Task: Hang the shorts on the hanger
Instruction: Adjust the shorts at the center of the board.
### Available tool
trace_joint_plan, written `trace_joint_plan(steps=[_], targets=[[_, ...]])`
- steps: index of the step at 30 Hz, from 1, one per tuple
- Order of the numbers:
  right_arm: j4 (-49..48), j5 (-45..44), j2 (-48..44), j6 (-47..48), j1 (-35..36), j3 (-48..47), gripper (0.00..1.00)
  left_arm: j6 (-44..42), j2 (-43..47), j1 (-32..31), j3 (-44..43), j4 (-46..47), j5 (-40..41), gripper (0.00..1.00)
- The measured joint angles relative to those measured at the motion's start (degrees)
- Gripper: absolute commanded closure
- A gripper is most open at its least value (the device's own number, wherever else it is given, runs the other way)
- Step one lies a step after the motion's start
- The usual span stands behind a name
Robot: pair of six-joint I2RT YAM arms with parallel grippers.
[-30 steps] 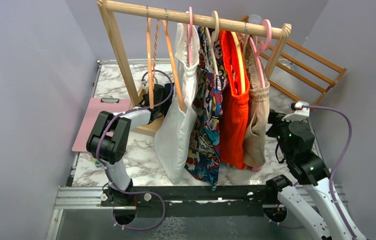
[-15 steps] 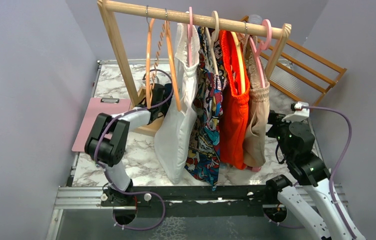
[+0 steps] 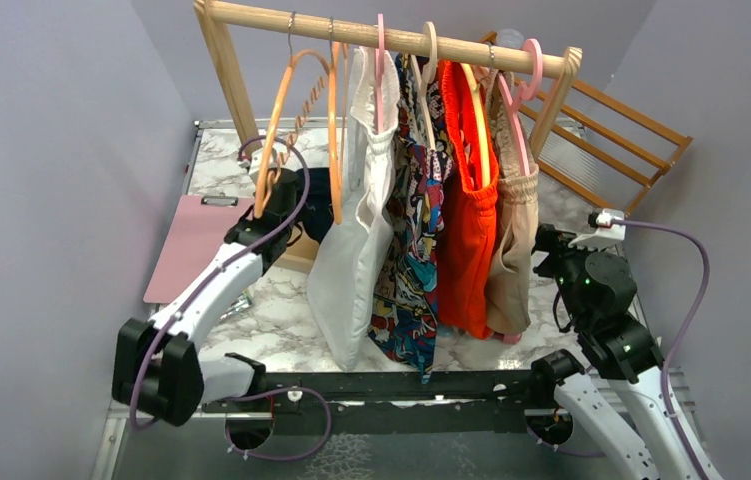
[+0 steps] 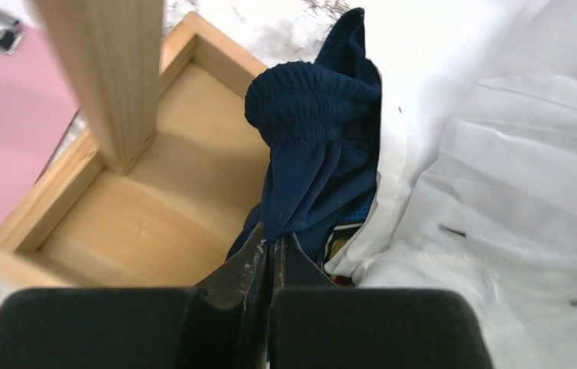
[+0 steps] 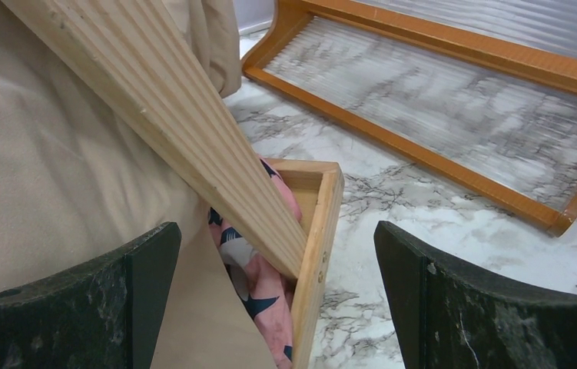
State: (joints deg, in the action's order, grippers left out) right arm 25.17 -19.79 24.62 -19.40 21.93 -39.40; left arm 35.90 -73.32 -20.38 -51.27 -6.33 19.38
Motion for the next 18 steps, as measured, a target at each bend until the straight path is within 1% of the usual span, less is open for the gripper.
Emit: trace_joint_plan(steps=[2,6,12,16,18], targets=[[0.0,0.0,-0.3,0.0,0.3,0.0,0.02,1.0,3.6,0.0,0.2,-3.6,0.7,1.00],[-0.5,0.0,-0.7,0.0,1.1,0.2,0.02,3.7,14.7,-0.2,-0.2,-13.6,3.3,1.00],[-1.4,0.0,-2.1,0.0,2.4,0.7,0.02,5.7,30.7,-0.3,-4.3,-27.3,8.0,1.00],[-1.6,0.0,-2.6,0.0,3.2,0.7,0.02,6.8,36.8,-0.3,-7.2,-34.9,9.8,1.00],[-1.6,0.0,-2.7,0.0,3.3,0.7,0.02,7.0,38.2,-0.3,-9.5,-38.4,10.1,1.00]])
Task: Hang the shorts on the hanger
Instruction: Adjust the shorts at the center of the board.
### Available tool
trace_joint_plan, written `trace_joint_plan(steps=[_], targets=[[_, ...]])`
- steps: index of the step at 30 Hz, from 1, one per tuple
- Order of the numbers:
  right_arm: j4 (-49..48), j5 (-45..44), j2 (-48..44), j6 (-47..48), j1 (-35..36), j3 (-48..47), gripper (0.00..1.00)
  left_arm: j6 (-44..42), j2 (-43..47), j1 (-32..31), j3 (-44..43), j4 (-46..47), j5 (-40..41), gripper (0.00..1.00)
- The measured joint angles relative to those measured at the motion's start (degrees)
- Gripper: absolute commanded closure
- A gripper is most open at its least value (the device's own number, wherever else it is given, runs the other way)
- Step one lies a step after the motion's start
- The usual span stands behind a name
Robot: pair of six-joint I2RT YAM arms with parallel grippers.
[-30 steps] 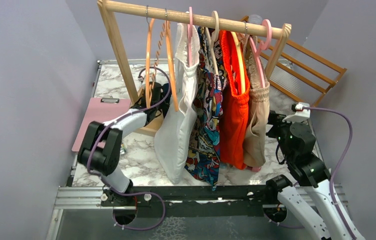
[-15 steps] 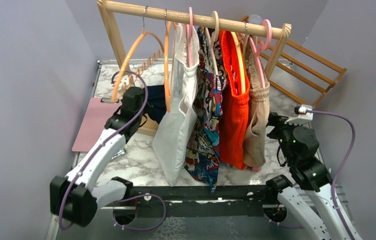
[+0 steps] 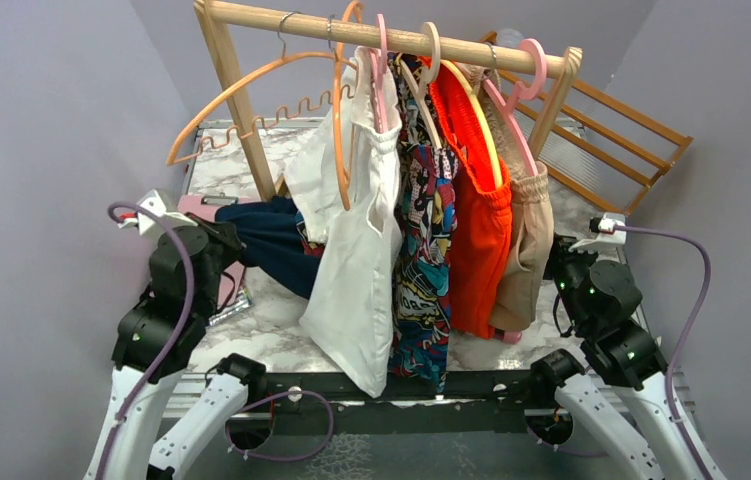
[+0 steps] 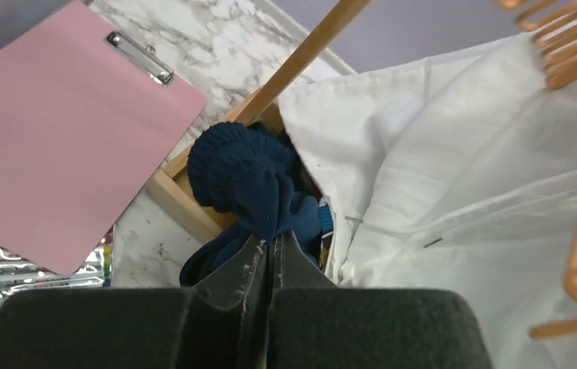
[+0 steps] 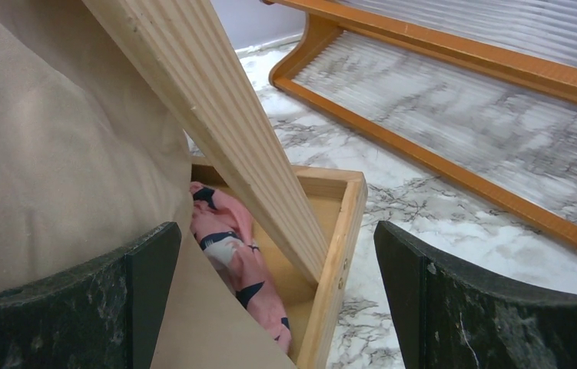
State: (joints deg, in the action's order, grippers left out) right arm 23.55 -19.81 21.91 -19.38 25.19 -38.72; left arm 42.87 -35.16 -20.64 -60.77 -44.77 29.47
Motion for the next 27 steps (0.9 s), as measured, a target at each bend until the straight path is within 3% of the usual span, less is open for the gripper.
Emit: trace_joint_plan(steps=[10,17,27], targets=[[0.3,-0.2,0.0,0.4,0.0,-5.1,0.02,-5.3,-1.9,0.0,-24.2,-7.8,2.0,1.00],[1.2,-1.0,0.0,2.1,0.0,-8.5,0.02,-8.3,-4.7,-0.5,-34.0,-8.6,2.3,1.00],[3.1,-1.7,0.2,8.0,0.2,-20.8,0.02,-11.0,-14.3,-1.4,-54.6,-6.0,-6.3,1.00]])
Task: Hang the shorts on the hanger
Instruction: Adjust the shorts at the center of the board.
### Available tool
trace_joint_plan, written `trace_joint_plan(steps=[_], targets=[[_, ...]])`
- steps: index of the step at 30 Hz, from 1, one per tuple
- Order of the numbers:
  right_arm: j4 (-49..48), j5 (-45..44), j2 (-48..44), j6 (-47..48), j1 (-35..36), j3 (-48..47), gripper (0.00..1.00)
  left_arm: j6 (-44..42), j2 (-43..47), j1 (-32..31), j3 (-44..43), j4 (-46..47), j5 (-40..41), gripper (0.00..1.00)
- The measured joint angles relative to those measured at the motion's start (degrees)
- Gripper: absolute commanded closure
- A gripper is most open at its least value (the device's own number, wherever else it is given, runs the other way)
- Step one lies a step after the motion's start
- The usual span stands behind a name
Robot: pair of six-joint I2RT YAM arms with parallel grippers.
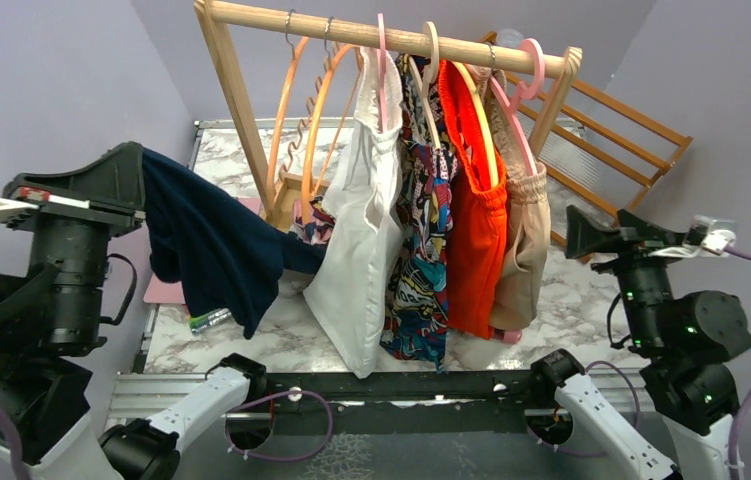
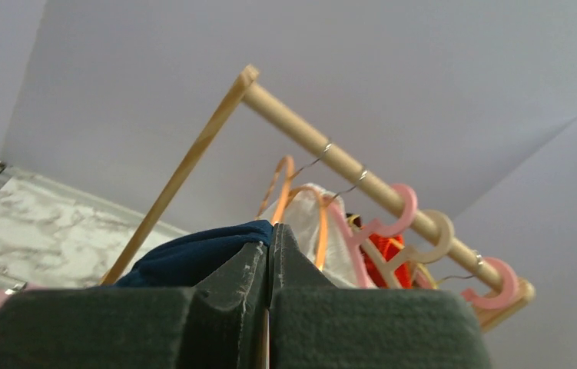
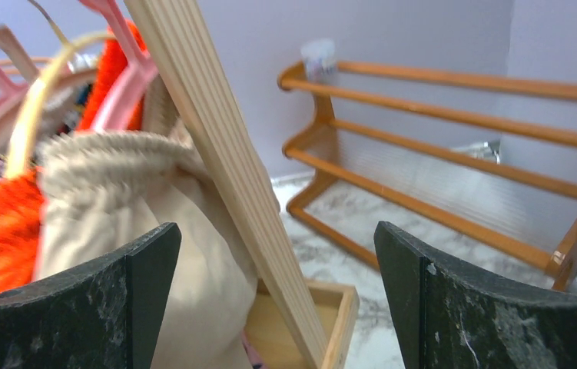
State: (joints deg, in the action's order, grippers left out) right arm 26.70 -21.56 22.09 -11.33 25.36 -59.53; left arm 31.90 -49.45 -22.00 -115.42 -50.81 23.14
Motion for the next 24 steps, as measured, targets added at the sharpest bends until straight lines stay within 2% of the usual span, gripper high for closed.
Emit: trace_joint_plan(steps=[10,13,16,21,24], targets=[[-0.5,2.3,2.1,0.9,0.2,-7.6,0.02,-2.2,-7.5,-2.1,-18.2,4.2,-1.2,1.00],[-0.7,3.1,2.6,0.5,0.2,-7.5,0.03,-2.4,-8.6,-2.4,-19.2,6.9,-1.2,1.00],[-1.6,3.9,2.6,-1.3,0.2,-5.9,0.03,-2.2,-7.4,-2.5,-12.8,9.9,-1.8,1.00],[-1.2,5.0,2.6,-3.7,0.2,-4.2,0.03,-0.8,-2.2,-2.5,12.2,12.7,-4.3,1.00],[-1.1,4.7,2.3,-3.7,0.2,-4.1,0.03,-0.7,0.5,-2.5,25.3,10.7,-3.8,1.00]])
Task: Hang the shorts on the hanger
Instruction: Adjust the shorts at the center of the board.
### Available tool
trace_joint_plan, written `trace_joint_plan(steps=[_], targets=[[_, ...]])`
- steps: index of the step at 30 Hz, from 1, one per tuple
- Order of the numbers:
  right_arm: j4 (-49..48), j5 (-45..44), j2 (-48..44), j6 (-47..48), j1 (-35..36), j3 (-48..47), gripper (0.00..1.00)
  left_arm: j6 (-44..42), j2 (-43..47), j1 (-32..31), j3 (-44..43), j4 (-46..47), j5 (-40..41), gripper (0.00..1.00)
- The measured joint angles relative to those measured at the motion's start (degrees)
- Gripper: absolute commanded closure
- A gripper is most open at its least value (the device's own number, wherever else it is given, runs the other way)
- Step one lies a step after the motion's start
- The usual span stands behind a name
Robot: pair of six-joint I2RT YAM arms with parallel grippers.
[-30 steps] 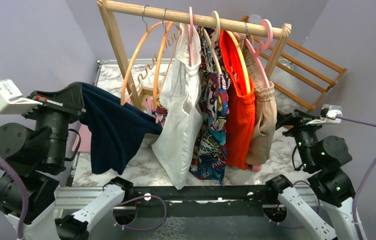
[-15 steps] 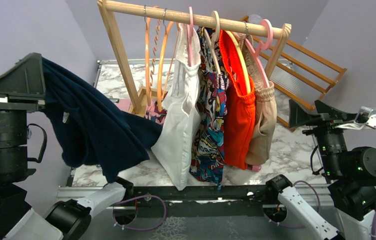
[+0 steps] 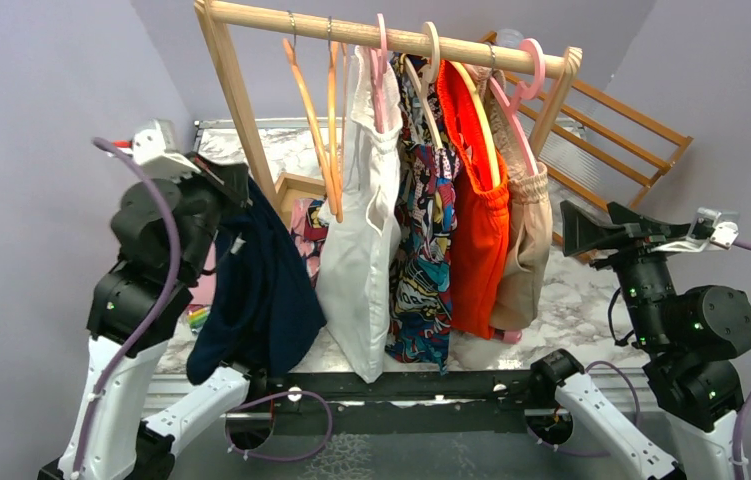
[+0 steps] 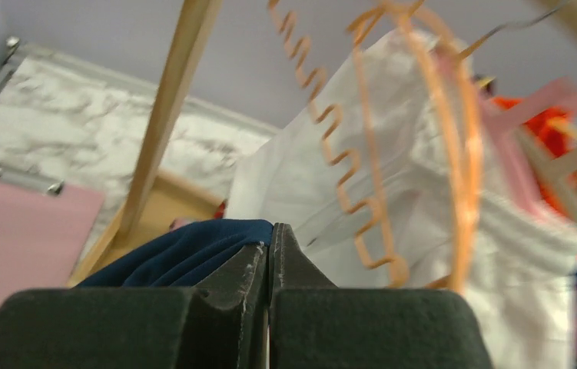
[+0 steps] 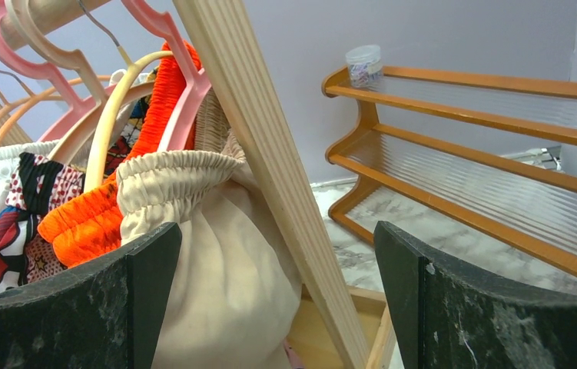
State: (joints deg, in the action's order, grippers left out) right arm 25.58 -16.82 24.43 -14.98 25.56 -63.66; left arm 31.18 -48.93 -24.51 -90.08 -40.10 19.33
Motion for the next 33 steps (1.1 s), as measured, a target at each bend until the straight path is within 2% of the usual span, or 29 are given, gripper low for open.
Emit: trace_joint_plan(steps=[4,8,10,12,17,18,20,26,33], targets=[[-0.2,-0.2,-0.3,0.1,0.0,0.0,0.03,-2.2,2.8,-0.1,7.7,-3.7,3.8,1.00],[-0.2,-0.2,0.4,-0.2,0.0,0.2,0.03,-3.8,6.4,-0.1,12.4,-2.5,7.7,1.00],[0.0,-0.2,1.0,-0.5,0.0,0.9,0.03,-3.4,10.7,-0.1,19.2,-1.4,8.3,0.98],[0.3,-0.2,1.5,-0.5,0.0,1.7,0.03,-2.4,12.9,-0.1,25.1,-0.9,8.4,0.84],[0.9,-0.2,2.2,-0.4,0.0,3.2,0.04,0.6,15.6,-0.1,37.6,-1.7,7.9,0.37],[1.0,-0.4,2.2,-0.3,0.0,3.4,0.04,1.1,15.9,-0.1,39.0,-1.9,7.8,0.30],[1.1,-1.2,2.3,-0.1,0.0,3.8,0.04,1.9,16.4,-0.1,40.8,-2.1,7.3,0.21],[2.5,-4.2,4.3,-0.2,0.0,6.0,0.05,2.2,17.7,-0.1,41.5,-1.4,7.3,0.20],[0.0,-1.4,5.2,-2.0,0.0,13.2,0.05,1.1,17.8,-0.1,42.9,0.9,7.6,0.23]])
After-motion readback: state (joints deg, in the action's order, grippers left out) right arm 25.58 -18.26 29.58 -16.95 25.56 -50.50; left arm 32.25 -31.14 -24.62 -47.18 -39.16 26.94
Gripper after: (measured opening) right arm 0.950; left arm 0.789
